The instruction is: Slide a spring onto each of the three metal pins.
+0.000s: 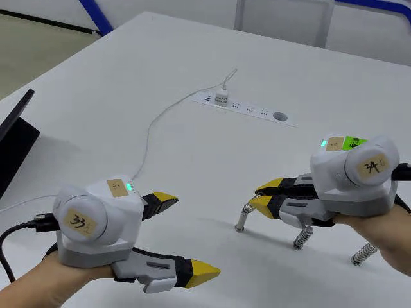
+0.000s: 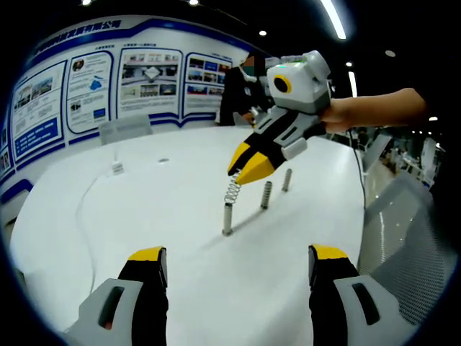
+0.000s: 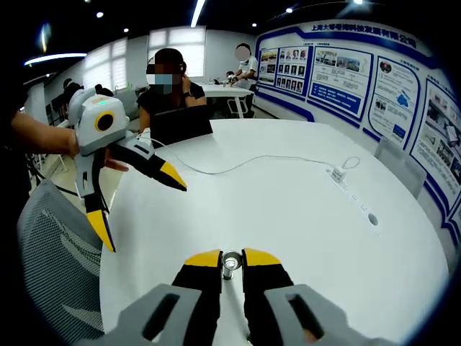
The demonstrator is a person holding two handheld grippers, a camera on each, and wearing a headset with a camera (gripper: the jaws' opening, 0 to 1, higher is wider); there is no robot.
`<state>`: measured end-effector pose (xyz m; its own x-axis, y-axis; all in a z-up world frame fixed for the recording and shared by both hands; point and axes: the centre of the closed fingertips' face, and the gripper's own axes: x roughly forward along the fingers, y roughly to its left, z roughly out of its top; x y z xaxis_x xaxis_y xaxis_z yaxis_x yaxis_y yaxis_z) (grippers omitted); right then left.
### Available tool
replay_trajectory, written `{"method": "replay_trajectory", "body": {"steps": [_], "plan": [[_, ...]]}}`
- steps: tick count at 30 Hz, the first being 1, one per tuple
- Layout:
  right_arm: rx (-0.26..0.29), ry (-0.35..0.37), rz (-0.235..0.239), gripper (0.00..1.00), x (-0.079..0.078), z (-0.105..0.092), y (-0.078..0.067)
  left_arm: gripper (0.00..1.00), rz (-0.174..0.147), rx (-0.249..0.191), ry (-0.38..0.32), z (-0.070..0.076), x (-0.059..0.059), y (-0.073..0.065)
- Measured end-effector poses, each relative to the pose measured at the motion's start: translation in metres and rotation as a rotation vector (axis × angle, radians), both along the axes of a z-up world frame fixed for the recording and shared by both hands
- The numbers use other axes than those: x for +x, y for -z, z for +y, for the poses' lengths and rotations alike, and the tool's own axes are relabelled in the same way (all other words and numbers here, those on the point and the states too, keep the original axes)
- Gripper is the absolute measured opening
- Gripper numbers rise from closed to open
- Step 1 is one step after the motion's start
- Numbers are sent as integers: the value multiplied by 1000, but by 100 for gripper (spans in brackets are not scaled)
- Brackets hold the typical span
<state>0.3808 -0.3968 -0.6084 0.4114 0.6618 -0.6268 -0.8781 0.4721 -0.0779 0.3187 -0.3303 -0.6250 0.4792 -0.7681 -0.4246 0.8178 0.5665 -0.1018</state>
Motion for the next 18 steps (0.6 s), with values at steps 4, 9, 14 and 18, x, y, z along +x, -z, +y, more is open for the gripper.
{"method": "replay_trajectory", "body": {"steps": [4,9,14,18], "plan": [[-12,-11,11,11,0,2,4,82,1,5,-1,1,0,1],[-63,-42,7,11,-2,6,11,82,6,10,2,1,0,4],[-113,-66,6,11,-2,10,17,81,10,16,8,1,-1,5],[-149,-63,30,11,1,9,22,81,12,10,1,2,0,5]]}}
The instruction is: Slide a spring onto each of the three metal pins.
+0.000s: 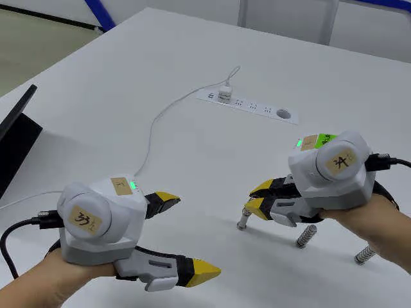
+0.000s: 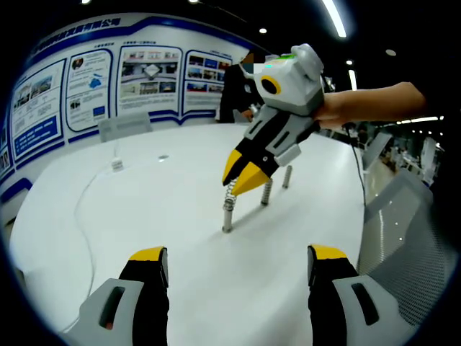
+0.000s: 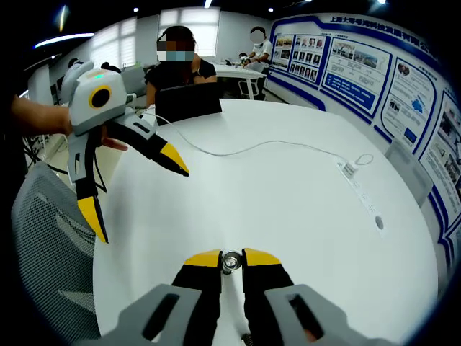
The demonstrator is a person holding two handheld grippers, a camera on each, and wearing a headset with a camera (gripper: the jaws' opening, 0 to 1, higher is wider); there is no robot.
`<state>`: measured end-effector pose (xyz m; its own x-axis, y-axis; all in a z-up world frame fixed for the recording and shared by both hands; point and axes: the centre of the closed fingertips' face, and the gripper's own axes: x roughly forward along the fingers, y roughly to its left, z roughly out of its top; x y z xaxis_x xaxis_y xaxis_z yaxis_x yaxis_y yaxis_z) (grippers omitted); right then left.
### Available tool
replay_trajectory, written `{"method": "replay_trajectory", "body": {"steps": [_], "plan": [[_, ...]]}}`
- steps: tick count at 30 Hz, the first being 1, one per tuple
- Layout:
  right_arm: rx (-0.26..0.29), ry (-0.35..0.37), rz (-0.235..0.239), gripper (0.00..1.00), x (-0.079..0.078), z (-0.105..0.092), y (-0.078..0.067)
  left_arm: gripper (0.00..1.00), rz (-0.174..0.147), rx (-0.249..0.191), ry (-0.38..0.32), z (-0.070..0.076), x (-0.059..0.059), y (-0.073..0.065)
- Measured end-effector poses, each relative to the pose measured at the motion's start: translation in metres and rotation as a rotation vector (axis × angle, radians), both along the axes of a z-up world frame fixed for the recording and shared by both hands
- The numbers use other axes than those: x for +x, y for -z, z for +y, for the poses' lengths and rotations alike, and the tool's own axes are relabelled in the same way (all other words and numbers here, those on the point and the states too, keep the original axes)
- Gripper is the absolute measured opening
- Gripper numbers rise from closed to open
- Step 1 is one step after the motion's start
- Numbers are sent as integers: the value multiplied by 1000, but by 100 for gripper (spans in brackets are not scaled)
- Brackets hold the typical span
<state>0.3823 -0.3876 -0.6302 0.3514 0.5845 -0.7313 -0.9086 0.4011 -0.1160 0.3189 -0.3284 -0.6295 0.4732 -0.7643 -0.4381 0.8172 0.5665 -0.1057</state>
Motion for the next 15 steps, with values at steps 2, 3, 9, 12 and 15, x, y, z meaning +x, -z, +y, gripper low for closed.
{"method": "replay_trajectory", "body": {"steps": [2,3,9,12,15], "plan": [[-12,-11,4,11,0,1,3,81,-2,1,-3,1,1,0],[-15,-13,8,11,0,1,3,81,-2,0,-4,1,1,0],[-52,-20,19,11,1,0,13,80,3,-9,-14,3,3,0],[-61,-18,30,11,1,0,18,80,5,-6,-15,4,3,1],[-68,-12,42,11,2,0,23,80,9,-1,-15,5,2,3]]}}
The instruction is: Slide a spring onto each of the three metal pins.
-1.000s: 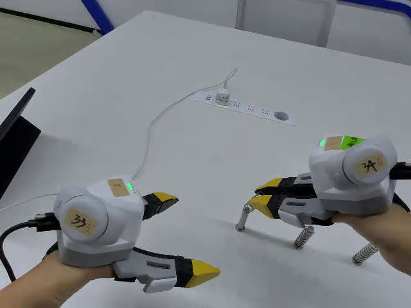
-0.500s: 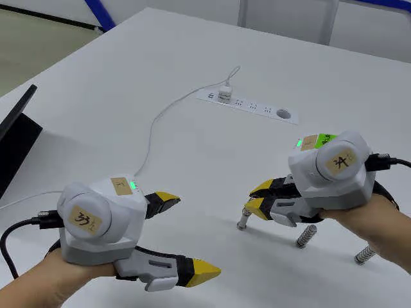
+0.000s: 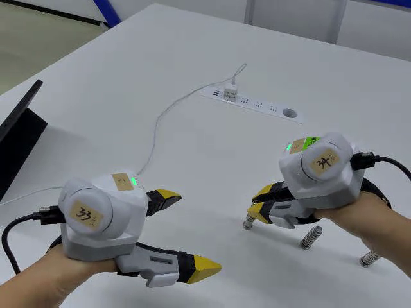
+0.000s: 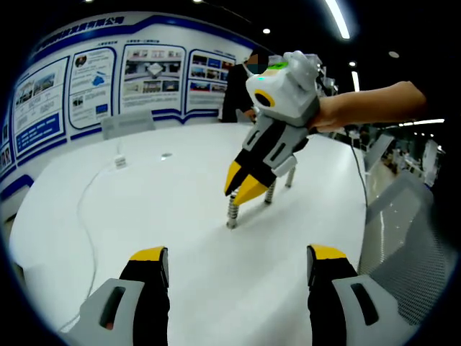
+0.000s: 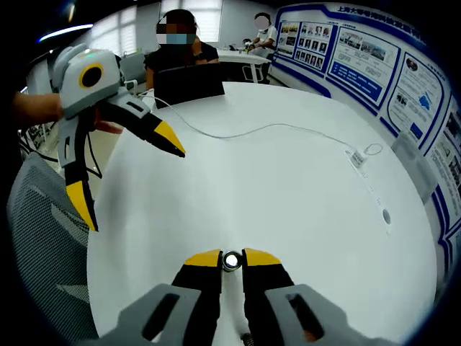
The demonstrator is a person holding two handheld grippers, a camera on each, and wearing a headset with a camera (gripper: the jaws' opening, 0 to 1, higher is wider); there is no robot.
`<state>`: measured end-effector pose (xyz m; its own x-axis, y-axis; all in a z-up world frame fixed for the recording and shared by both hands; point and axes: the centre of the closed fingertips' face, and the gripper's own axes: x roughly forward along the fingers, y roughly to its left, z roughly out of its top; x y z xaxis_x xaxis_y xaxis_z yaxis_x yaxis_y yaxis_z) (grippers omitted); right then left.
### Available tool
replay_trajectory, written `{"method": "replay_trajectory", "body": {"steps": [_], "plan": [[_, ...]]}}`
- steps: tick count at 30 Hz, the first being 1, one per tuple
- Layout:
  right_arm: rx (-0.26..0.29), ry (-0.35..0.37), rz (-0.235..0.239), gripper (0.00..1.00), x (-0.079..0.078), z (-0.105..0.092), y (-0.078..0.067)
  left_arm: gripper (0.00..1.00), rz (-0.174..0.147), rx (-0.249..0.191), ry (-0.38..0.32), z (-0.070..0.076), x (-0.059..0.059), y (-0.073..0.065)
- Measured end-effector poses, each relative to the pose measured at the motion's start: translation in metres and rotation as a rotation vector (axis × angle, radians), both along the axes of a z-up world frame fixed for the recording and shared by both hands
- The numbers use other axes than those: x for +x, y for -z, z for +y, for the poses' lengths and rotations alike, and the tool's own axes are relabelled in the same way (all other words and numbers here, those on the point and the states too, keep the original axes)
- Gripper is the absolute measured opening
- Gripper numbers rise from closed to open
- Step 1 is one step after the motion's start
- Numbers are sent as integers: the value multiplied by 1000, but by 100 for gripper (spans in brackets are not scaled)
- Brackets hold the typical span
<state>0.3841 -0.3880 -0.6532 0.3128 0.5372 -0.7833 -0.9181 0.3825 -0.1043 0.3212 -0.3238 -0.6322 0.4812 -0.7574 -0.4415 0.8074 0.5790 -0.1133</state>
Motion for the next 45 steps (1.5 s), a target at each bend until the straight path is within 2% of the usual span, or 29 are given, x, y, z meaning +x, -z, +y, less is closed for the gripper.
{"method": "replay_trajectory", "body": {"steps": [6,9,18,20,28,38,40,45], "plan": [[-22,-7,10,12,0,1,10,80,2,-5,-9,2,1,0],[-24,-5,10,12,0,1,12,80,7,-30,-17,1,1,-3],[-26,8,20,12,1,2,17,79,9,-24,-12,0,0,-3],[-20,-9,8,12,0,4,16,79,10,-29,-9,-1,-1,-3],[9,15,-1,15,0,2,7,79,8,-35,-2,-7,-2,-7],[58,63,-47,18,-7,-9,-13,79,1,-30,23,-16,-5,-10],[79,86,-81,18,-9,-14,-19,79,-2,-38,23,-18,-4,-13],[182,139,-141,21,-15,-25,-36,80,-10,-64,20,-24,-3,-19]]}}
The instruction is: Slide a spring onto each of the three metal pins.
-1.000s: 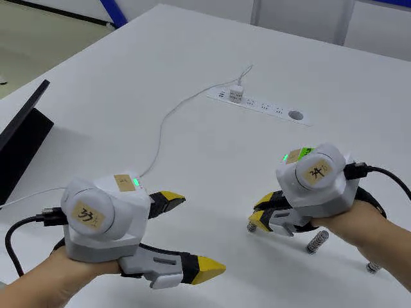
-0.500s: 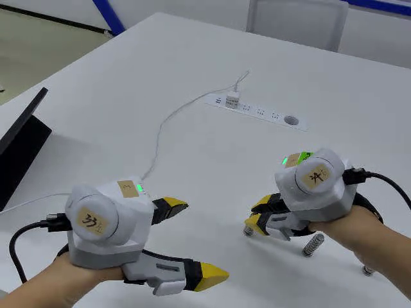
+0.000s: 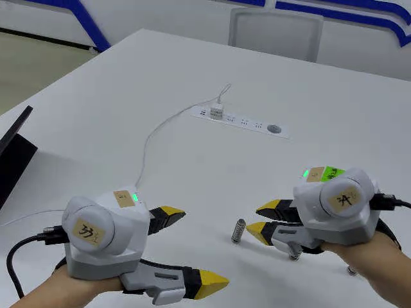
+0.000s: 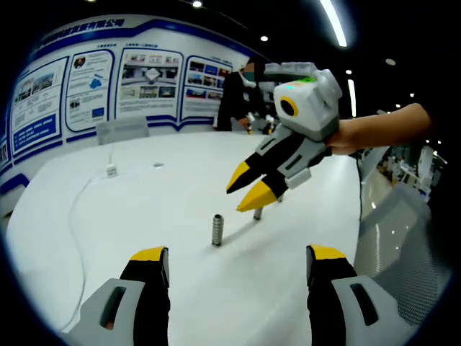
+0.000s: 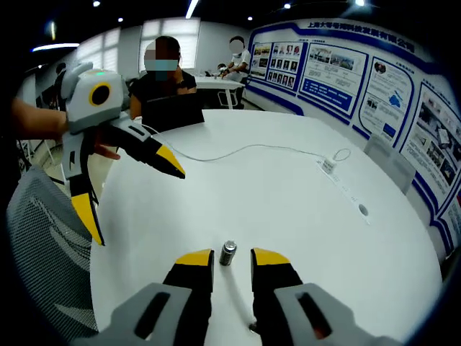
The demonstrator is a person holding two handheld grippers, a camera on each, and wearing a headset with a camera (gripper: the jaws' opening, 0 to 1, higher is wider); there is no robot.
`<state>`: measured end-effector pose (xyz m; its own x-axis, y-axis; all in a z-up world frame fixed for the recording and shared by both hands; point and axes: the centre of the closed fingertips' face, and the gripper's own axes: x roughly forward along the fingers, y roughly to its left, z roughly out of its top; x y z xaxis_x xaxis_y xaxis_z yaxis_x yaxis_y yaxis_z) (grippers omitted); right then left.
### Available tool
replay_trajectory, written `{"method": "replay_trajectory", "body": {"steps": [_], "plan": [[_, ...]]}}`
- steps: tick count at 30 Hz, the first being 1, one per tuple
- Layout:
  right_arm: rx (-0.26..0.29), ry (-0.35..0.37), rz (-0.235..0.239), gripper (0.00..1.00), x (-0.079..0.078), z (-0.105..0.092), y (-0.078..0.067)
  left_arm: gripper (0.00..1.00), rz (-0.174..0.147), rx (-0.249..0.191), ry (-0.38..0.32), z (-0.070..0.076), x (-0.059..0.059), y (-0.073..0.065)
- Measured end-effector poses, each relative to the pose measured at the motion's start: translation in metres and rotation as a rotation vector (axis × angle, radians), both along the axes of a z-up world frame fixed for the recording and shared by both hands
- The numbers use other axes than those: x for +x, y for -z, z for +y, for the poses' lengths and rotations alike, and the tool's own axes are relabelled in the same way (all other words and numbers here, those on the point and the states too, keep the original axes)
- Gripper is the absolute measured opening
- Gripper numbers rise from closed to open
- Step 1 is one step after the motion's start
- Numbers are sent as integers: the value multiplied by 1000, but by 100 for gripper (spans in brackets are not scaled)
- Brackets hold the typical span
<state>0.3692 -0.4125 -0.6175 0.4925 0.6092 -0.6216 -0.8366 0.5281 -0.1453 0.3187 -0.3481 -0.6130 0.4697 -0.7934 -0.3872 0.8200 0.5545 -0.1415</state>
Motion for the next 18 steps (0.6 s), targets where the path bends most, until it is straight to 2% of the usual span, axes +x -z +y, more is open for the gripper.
{"method": "replay_trajectory", "body": {"steps": [3,6,12,18], "plan": [[10,18,-20,22,-4,-9,-5,80,-7,-12,5,-5,0,-4],[56,54,-21,24,-9,-16,-13,80,-9,-9,19,-8,-2,-5],[72,108,-38,26,-22,-37,-19,81,-11,0,28,-8,-4,-6],[156,211,-42,27,-38,-66,-24,81,-16,-29,14,-8,-2,-14]]}}
